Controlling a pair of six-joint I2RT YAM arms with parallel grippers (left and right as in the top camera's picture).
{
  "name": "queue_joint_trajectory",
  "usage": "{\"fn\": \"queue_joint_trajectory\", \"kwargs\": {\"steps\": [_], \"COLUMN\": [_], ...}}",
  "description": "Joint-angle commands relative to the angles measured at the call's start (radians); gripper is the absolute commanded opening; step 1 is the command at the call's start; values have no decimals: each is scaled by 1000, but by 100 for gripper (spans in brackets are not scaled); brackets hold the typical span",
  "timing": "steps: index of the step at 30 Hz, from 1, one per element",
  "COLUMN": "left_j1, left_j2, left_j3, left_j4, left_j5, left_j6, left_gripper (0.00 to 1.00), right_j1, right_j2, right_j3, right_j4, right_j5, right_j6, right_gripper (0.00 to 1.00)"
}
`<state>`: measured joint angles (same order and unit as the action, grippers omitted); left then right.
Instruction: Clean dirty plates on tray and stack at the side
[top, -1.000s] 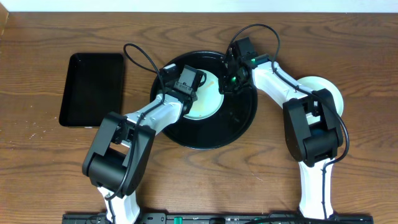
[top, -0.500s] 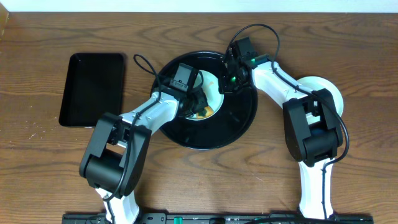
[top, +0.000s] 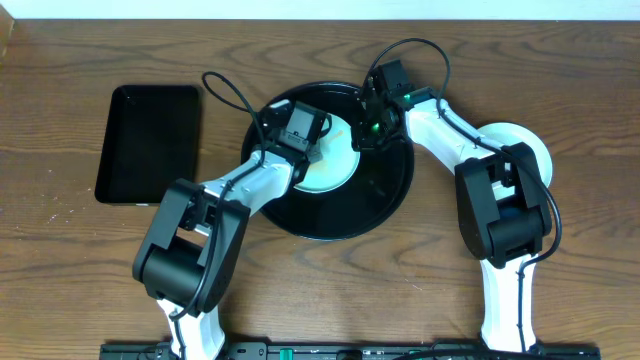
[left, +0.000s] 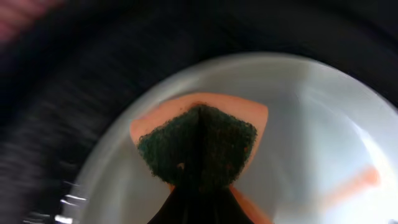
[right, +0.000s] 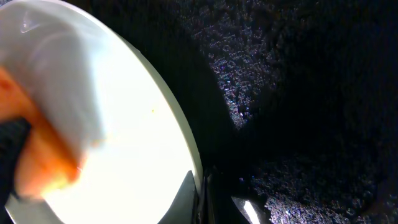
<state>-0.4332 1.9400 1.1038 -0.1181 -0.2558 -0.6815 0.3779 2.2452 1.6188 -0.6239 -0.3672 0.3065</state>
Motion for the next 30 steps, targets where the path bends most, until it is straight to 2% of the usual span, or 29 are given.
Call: {"fn": "queue_joint_trajectory", "kwargs": {"steps": [1, 5, 11, 14, 16, 19, 26, 30], "left_j1": [12, 11, 11, 11, 11, 11, 11, 11], "left_j2": [29, 29, 29, 29, 29, 29, 29, 29], "left_j3": [-20, -20, -20, -20, -20, -20, -20, -20], "left_j4": [-63, -173, -270, -257, -230, -158, 20, 36], "left_j5": [-137, 58, 610, 761, 754, 652, 217, -3], "left_j6": [49, 50, 49, 49, 49, 49, 50, 55], "left_gripper": [8, 8, 8, 8, 8, 8, 8, 8], "right_j1": [10, 10, 10, 10, 11, 14, 16, 16], "right_j2": [72, 72, 72, 72, 72, 72, 72, 72], "right_j3": [-29, -29, -29, -29, -29, -29, -29, -29], "right_j4": [-22, -22, -23, -23, -22, -22, -23, -23], "right_j5": [41, 41, 41, 41, 41, 42, 45, 46], "right_j6": [11, 10, 11, 11, 11, 10, 10, 10], "right_gripper": [1, 1, 1, 1, 1, 1, 1, 1]}}
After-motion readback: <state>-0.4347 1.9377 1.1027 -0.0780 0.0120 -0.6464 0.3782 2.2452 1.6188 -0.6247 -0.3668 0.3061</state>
